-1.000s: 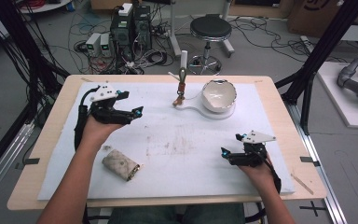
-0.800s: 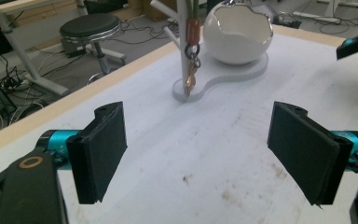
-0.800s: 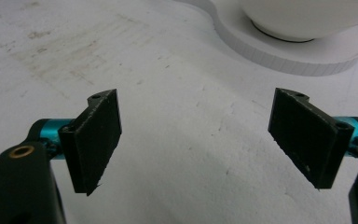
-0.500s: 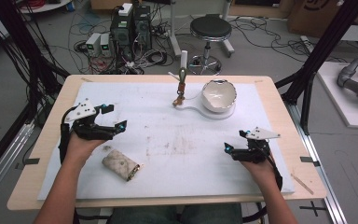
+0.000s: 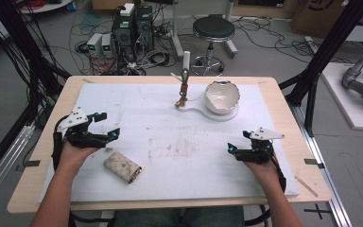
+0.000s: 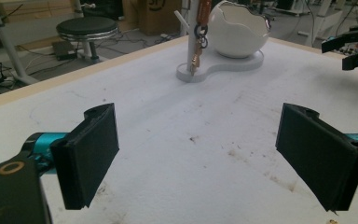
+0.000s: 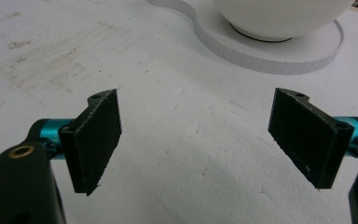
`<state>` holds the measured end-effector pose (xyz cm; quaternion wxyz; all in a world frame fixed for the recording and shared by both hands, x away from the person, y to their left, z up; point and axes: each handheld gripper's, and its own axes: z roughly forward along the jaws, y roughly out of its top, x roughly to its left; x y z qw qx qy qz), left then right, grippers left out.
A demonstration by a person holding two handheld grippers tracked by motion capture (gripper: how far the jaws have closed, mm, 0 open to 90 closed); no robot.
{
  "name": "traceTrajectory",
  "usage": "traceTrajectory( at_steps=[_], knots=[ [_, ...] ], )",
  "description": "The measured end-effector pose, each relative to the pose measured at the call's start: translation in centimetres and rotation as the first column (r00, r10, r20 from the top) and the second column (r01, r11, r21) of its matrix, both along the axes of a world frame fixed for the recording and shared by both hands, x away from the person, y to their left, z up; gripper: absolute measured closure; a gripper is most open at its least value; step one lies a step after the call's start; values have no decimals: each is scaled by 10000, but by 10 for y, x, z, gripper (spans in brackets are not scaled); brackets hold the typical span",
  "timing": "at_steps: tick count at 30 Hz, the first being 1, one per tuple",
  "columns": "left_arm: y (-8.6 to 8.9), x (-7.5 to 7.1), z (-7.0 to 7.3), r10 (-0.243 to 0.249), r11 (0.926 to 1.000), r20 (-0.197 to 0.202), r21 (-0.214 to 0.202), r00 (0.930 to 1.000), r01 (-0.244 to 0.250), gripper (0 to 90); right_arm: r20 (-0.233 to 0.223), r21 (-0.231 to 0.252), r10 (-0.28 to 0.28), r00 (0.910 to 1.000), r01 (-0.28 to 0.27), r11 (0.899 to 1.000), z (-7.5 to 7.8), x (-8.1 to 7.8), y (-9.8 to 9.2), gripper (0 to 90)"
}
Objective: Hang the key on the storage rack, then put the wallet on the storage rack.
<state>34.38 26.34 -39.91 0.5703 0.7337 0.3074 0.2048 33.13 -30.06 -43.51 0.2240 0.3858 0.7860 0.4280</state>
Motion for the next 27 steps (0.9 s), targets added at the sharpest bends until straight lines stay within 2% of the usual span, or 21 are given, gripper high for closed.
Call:
traceTrajectory(
  at_steps=[6,12,20,27],
  knots=[
    [10,-1,-2,422,9991,-66,-102,9991,-423,131,-20,-10,-25,10000,25,10000,0,1,0,173],
    [17,-5,-3,585,9983,-54,-17,9983,-585,131,55,54,3,10000,-3,10000,1,4,3,173],
    [22,-12,-3,620,9980,-84,110,9980,-619,131,84,-62,369,9993,-369,9993,2,7,18,173],
    [39,-26,-6,1114,9937,-240,-94,9935,-1117,131,103,85,755,9971,-756,9971,5,13,37,173]
  ],
)
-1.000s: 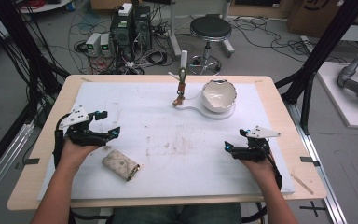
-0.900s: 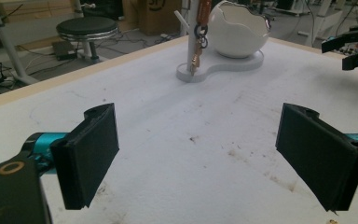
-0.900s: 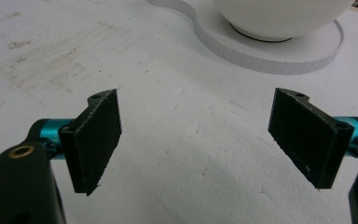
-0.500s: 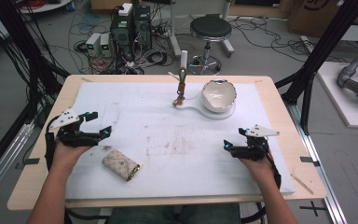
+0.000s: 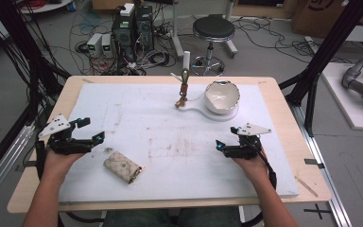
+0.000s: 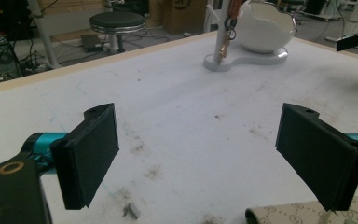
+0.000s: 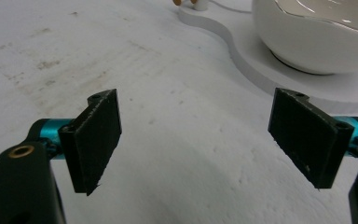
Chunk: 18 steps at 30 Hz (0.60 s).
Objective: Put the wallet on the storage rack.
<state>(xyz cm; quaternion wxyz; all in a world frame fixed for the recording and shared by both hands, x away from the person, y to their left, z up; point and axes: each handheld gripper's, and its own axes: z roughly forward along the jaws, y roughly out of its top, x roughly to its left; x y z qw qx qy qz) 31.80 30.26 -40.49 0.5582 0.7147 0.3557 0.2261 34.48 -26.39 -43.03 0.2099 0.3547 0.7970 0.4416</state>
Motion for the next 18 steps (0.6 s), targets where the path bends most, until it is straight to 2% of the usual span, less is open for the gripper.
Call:
traceTrajectory(
  at_steps=[10,13,18],
  knots=[
    [28,-17,-6,682,9977,-230,68,9974,-681,131,49,15,824,9966,-824,9966,5,7,41,173],
    [35,-22,-8,782,9969,-243,47,9966,-781,131,-35,-159,1139,9935,-1139,9934,6,9,55,173],
    [42,-30,-10,942,9954,-326,200,9950,-936,131,-13,-124,1577,9875,-1577,9874,5,10,76,173]
  ],
)
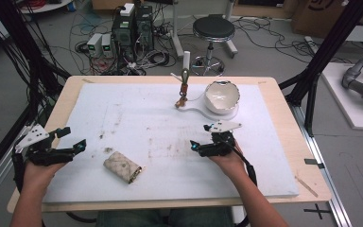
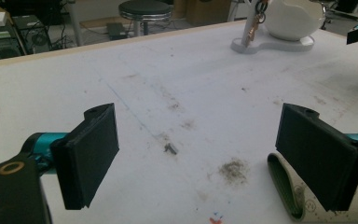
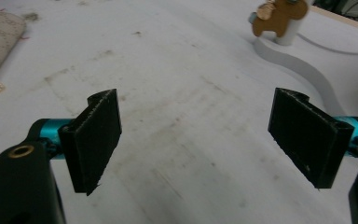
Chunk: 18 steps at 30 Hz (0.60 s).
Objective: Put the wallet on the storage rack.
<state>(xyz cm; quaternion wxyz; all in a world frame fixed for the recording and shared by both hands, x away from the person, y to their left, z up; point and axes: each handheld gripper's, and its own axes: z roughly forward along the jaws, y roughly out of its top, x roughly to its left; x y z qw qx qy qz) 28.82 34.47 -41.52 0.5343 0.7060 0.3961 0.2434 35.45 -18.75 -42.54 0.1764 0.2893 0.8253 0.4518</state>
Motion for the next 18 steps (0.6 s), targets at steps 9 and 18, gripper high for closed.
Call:
traceTrajectory(
  at_steps=[9,18],
  knots=[
    [13,-13,-2,401,9991,-70,125,9992,-400,131,-53,-53,941,9955,-942,9955,2,-4,41,173],
    [16,-21,-3,496,9985,-117,256,9987,-493,131,-177,-9,1877,9821,-1878,9822,3,-12,85,173]
  ],
)
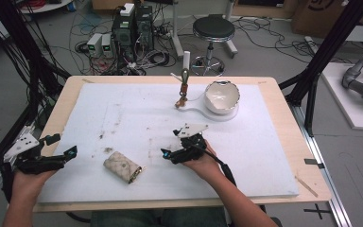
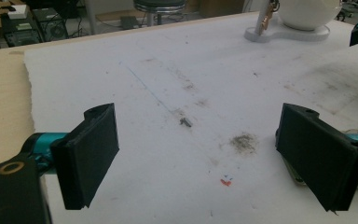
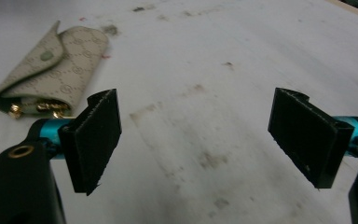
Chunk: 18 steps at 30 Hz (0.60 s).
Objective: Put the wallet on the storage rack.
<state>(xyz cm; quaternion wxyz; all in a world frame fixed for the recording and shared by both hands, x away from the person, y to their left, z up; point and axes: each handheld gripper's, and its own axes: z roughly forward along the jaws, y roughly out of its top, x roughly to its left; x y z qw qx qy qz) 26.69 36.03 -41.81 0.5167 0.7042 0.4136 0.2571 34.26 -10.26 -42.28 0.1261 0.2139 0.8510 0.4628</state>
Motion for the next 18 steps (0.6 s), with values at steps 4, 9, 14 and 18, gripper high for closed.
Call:
traceTrajectory(
  at_steps=[4,9,14,18],
  knots=[
    [2,-4,0,60,9999,-25,83,10000,-59,131,-189,-25,374,9991,-375,9993,-2,-3,18,173],
    [5,-9,-1,170,9998,-66,133,9998,-170,131,-359,-64,698,9969,-700,9975,-4,-9,39,173],
    [6,-13,-2,180,9996,-76,206,9998,-178,131,-559,-258,1106,9923,-1121,9934,-7,-17,60,173],
    [7,-16,-2,209,9994,-105,277,9997,-206,131,-699,-350,1379,9880,-1406,9894,-10,-22,75,173]
  ],
)
